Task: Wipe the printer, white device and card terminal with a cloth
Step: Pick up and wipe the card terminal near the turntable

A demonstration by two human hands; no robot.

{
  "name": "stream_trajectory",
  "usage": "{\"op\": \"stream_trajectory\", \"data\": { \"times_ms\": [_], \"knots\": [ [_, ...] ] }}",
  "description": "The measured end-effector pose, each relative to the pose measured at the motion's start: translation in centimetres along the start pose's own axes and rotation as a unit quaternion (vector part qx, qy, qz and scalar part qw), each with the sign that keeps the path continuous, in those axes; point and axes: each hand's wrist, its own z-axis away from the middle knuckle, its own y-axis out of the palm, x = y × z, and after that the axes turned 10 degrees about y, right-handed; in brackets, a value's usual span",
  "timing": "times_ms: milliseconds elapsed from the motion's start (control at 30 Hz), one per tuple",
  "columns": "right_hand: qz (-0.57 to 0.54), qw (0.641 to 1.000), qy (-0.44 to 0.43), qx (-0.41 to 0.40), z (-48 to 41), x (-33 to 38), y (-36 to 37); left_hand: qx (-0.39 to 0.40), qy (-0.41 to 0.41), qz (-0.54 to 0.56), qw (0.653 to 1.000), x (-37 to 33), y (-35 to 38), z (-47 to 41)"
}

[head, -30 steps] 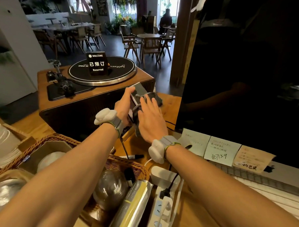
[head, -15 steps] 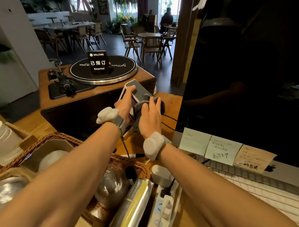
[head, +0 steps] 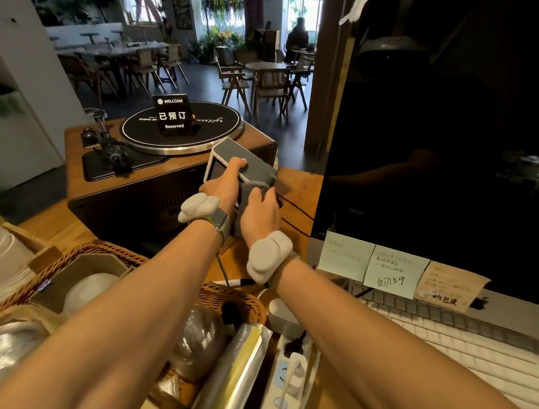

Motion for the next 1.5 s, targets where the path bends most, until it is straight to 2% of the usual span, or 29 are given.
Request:
{"op": "stream_trajectory", "data": {
  "times_ms": [67,167,300,467,600,700,767,867,900,967,1100,1200,1367,1500],
  "knots": [
    [-0.03,0.998,0.052,0.007,-0.4,0.2,0.1,-0.013,0.01,-0.032,0.999,-0.1,0.0,-0.1],
    [-0.13,0.984,0.125,-0.003,-1.3,0.8,-0.7,0.042,0.009,-0.025,0.999,-0.5,-0.4,0.2],
    [-0.191,0.972,0.138,-0.008,-1.7,0.7,-1.2,0.106,0.013,-0.002,0.994,-0.2,-0.5,0.3],
    [-0.203,0.966,0.158,0.003,-1.9,1.6,-0.9,0.05,-0.007,-0.06,0.997,-1.0,-0.3,0.0],
    [-0.208,0.965,0.158,0.016,-2.0,2.0,-1.9,0.084,0.018,-0.057,0.995,-0.9,0.2,0.5],
    [-0.121,0.98,0.156,0.021,-1.4,1.9,-1.6,-0.004,0.038,-0.11,0.993,-1.0,0.5,0.0],
    [0.004,0.997,0.074,0.009,-1.1,1.6,-1.8,-0.029,0.044,-0.151,0.987,-1.3,0.3,-0.6],
    [0.016,0.994,-0.085,-0.073,-1.6,1.1,-2.7,0.012,0.054,-0.184,0.981,-1.1,-0.6,-1.1],
    [0.002,0.987,-0.12,-0.11,-1.8,1.4,-3.0,0.036,0.051,-0.167,0.984,-1.0,-0.9,-1.1],
    [0.002,0.983,-0.143,-0.112,-2.2,2.1,-3.1,0.114,0.05,-0.129,0.984,-0.7,-1.0,-0.7],
    [0.072,0.993,-0.096,-0.022,-3.1,2.1,-3.6,0.251,0.065,-0.125,0.958,-0.9,-1.1,0.4],
    [0.021,1.0,-0.012,0.01,-3.6,2.6,-3.9,0.31,0.029,-0.108,0.944,-0.8,-1.8,0.4],
    [0.006,0.997,0.066,0.034,-3.3,2.1,-3.2,0.298,0.03,-0.077,0.951,-1.1,-2.4,-0.2],
    [-0.052,0.998,0.011,0.024,-3.3,3.4,-3.1,0.329,0.023,-0.092,0.94,-0.8,-2.6,0.1]
  ]
}}
